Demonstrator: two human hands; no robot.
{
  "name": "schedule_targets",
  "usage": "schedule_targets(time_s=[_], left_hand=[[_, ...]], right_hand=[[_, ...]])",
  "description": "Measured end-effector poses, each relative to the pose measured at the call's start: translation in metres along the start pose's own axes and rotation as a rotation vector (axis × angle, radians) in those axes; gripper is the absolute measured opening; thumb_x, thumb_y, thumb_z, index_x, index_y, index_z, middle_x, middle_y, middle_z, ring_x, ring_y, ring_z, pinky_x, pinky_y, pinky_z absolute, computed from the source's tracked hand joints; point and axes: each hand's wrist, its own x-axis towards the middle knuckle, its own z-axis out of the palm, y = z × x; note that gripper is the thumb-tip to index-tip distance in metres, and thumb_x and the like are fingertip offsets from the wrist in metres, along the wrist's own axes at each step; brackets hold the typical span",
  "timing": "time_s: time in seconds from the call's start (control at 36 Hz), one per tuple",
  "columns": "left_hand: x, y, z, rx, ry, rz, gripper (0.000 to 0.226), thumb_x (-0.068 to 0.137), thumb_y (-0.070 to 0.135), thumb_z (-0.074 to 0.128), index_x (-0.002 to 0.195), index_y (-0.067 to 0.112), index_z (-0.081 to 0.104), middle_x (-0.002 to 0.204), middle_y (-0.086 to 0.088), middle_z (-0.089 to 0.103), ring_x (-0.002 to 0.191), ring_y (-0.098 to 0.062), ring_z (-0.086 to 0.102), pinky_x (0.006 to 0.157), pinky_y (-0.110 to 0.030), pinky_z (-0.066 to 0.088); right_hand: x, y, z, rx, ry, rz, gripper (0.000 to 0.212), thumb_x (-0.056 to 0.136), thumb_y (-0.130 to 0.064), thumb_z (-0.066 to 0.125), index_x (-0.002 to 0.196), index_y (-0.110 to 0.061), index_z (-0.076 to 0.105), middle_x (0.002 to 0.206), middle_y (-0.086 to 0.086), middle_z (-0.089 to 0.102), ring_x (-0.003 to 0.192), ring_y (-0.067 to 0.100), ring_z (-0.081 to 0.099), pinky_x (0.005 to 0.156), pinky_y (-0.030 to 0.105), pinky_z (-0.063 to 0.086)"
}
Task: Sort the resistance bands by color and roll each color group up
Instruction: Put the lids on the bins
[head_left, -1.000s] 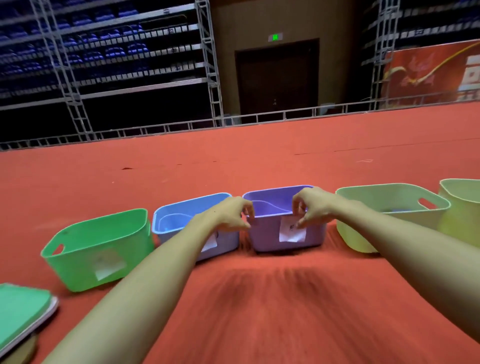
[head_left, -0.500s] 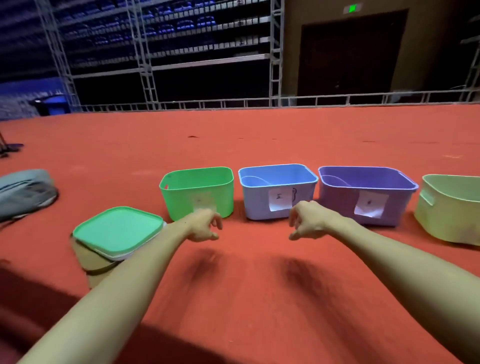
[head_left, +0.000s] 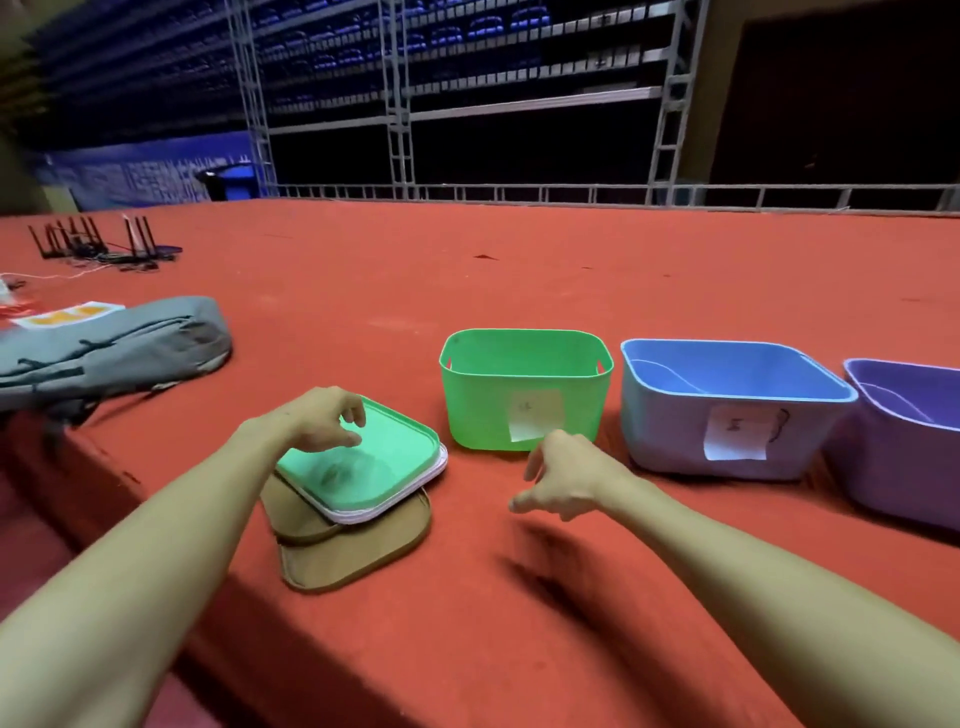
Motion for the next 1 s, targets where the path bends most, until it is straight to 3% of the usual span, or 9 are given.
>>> schedule_targets(time_s=[0.08, 0.25, 0.33, 0.44, 0.53, 0.67, 0.86, 1.0], left_hand=[[0.009, -0.023, 0.002, 0.002, 0.003, -0.044, 0.028, 0.086, 0.026, 0.068, 0.112, 0.016, 0.063, 0.118, -0.004, 0.062, 0.098, -0.02, 0.058, 0.078, -0.024, 0.039], [0.031, -0.052, 0.012, -0.009, 0.018, -0.103, 0.033, 0.087, 0.029, 0.068, 0.117, 0.016, 0.062, 0.121, -0.008, 0.057, 0.112, -0.025, 0.053, 0.087, -0.028, 0.038], [0.039, -0.066, 0.018, -0.032, 0.02, -0.155, 0.042, 0.084, 0.041, 0.068, 0.12, 0.022, 0.058, 0.112, -0.009, 0.05, 0.109, -0.029, 0.051, 0.092, -0.034, 0.04], [0.057, -0.097, 0.033, -0.077, 0.001, -0.235, 0.071, 0.071, 0.065, 0.066, 0.129, 0.028, 0.048, 0.125, -0.015, 0.05, 0.117, -0.033, 0.047, 0.102, -0.044, 0.04], [0.053, -0.092, 0.031, -0.133, -0.02, -0.289, 0.087, 0.067, 0.069, 0.068, 0.137, 0.027, 0.038, 0.129, -0.018, 0.049, 0.117, -0.033, 0.049, 0.101, -0.043, 0.041], [0.051, -0.096, 0.038, -0.205, -0.081, -0.35, 0.091, 0.076, 0.059, 0.071, 0.146, 0.026, 0.024, 0.142, -0.014, 0.045, 0.124, -0.03, 0.048, 0.106, -0.04, 0.037], [0.042, -0.099, 0.039, -0.243, -0.091, -0.369, 0.135, 0.033, 0.085, 0.058, 0.149, 0.028, 0.021, 0.149, -0.011, 0.038, 0.132, -0.029, 0.042, 0.109, -0.039, 0.034], [0.033, -0.092, 0.042, -0.234, -0.122, -0.376, 0.138, 0.028, 0.087, 0.055, 0.15, 0.032, 0.019, 0.147, -0.017, 0.035, 0.132, -0.033, 0.04, 0.109, -0.041, 0.034]], right_hand=[[0.02, -0.018, 0.012, 0.005, 0.012, -0.045, 0.054, 0.067, -0.045, 0.078, 0.097, 0.0, 0.071, 0.088, 0.014, 0.074, 0.057, 0.024, 0.069, 0.064, 0.037, 0.06], [0.059, -0.045, 0.035, 0.075, 0.041, -0.093, 0.067, 0.061, -0.053, 0.078, 0.099, 0.001, 0.067, 0.078, 0.011, 0.071, 0.078, 0.027, 0.067, 0.074, 0.038, 0.057], [0.071, -0.052, 0.045, 0.107, 0.027, -0.114, 0.048, 0.062, -0.052, 0.078, 0.082, -0.009, 0.067, 0.072, 0.006, 0.062, 0.071, 0.026, 0.057, 0.056, 0.028, 0.047], [0.081, -0.054, 0.059, 0.155, 0.027, -0.118, 0.049, 0.06, -0.052, 0.079, 0.081, -0.01, 0.068, 0.067, 0.004, 0.054, 0.065, 0.024, 0.049, 0.045, 0.027, 0.035], [0.085, -0.051, 0.065, 0.186, 0.03, -0.129, 0.044, 0.062, -0.05, 0.079, 0.082, -0.012, 0.071, 0.061, 0.0, 0.049, 0.063, 0.023, 0.046, 0.047, 0.028, 0.037], [0.093, -0.05, 0.076, 0.218, 0.041, -0.133, 0.045, 0.059, -0.051, 0.08, 0.083, -0.014, 0.072, 0.072, 0.003, 0.065, 0.067, 0.021, 0.053, 0.058, 0.029, 0.047], [0.096, -0.055, 0.091, 0.23, 0.101, -0.177, 0.052, 0.052, -0.055, 0.077, 0.078, -0.01, 0.065, 0.08, 0.004, 0.068, 0.079, 0.023, 0.064, 0.066, 0.036, 0.055], [0.089, -0.052, 0.094, 0.259, 0.118, -0.154, 0.051, 0.054, -0.055, 0.077, 0.079, -0.013, 0.063, 0.087, 0.003, 0.067, 0.085, 0.022, 0.061, 0.066, 0.031, 0.051]])
